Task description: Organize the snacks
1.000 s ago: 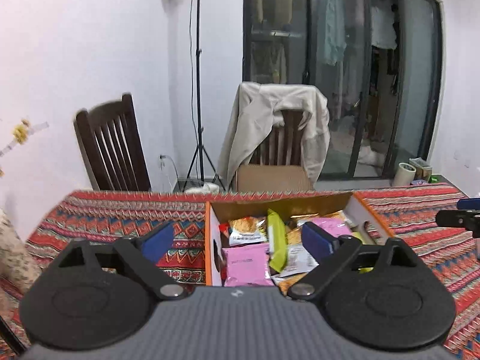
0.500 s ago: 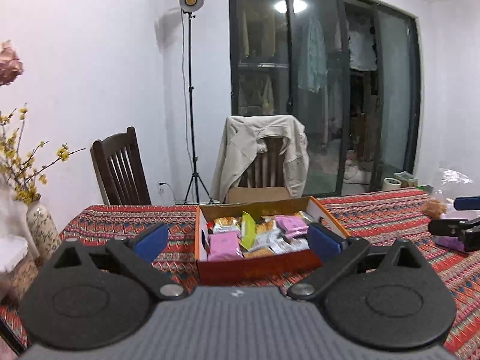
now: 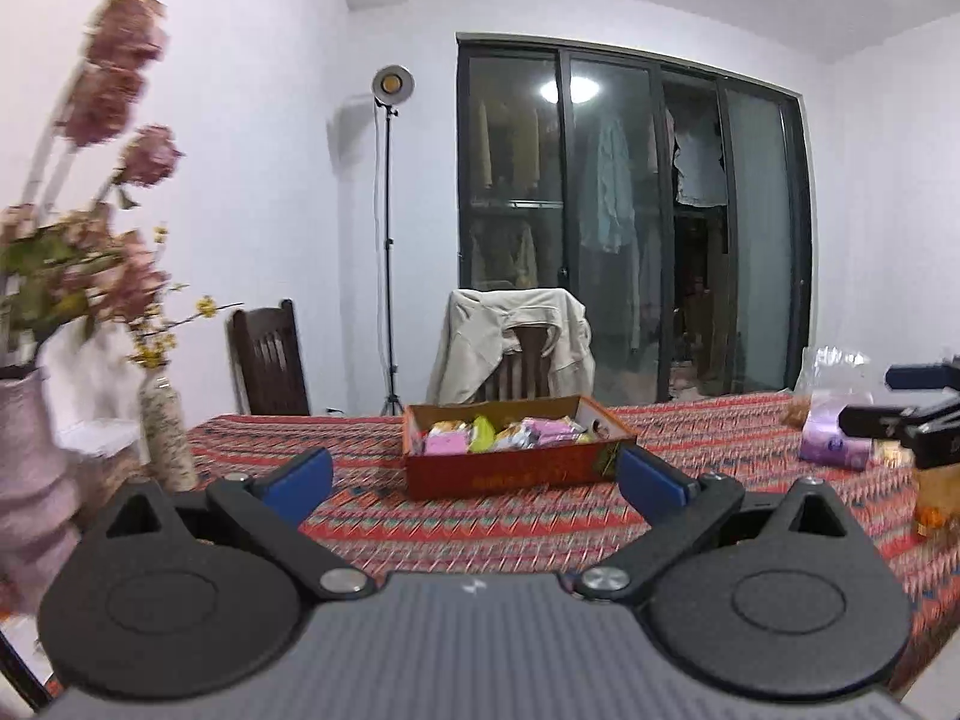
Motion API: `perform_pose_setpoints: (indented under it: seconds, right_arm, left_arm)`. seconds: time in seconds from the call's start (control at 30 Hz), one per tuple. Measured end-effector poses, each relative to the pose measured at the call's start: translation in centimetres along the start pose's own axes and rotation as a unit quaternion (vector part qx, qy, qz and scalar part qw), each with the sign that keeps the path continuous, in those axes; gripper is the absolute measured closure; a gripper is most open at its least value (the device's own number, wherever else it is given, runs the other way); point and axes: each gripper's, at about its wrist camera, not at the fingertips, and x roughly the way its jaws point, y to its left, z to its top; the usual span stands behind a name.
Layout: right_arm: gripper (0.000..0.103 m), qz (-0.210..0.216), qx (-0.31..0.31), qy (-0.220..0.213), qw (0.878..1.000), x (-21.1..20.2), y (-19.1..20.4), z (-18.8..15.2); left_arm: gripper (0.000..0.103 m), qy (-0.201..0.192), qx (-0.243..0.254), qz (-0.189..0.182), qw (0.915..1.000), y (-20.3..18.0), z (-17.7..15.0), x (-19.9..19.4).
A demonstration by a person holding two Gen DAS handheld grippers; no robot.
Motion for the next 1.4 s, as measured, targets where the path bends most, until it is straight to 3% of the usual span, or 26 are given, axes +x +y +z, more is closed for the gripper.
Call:
perform_pose_setpoints:
  seconds: [0.13,0.3,0.5,0.67,1.4]
  right_arm:
    - [0.000,0.021,0.000,-0.037,0.999,-4.6,2.3,-3.6]
    - [0.000,0.019,0.012,-0.051,0.998,-8.3,5.6,-8.3]
    - [0.000,-0.015,0.035,-0.026,0.999,-9.2,8.2,-14.6]
    - [0.000,-0.017,0.069,0.032,0.997,-6.9,8.7,-19.1]
    - [0.000,-0.012,0.072,0.027,0.997,-6.6,8.8,-18.5]
  left_arm:
    - [0.000,-0.035,-0.015,0.018,0.9991,-0.1,-4.1,-4.5]
    - [0.000,-0.019,-0.019,0.044,0.9987,-0.9,-8.7,-6.8]
    - [0.000,0.029,-0.014,0.064,0.9974,-1.2,-14.0,-5.5]
    - [0.000,0.054,-0.009,0.058,0.9968,-1.4,-15.9,-4.7]
    - [0.000,0.052,-0.010,0.048,0.9975,-1.4,-15.3,-4.8]
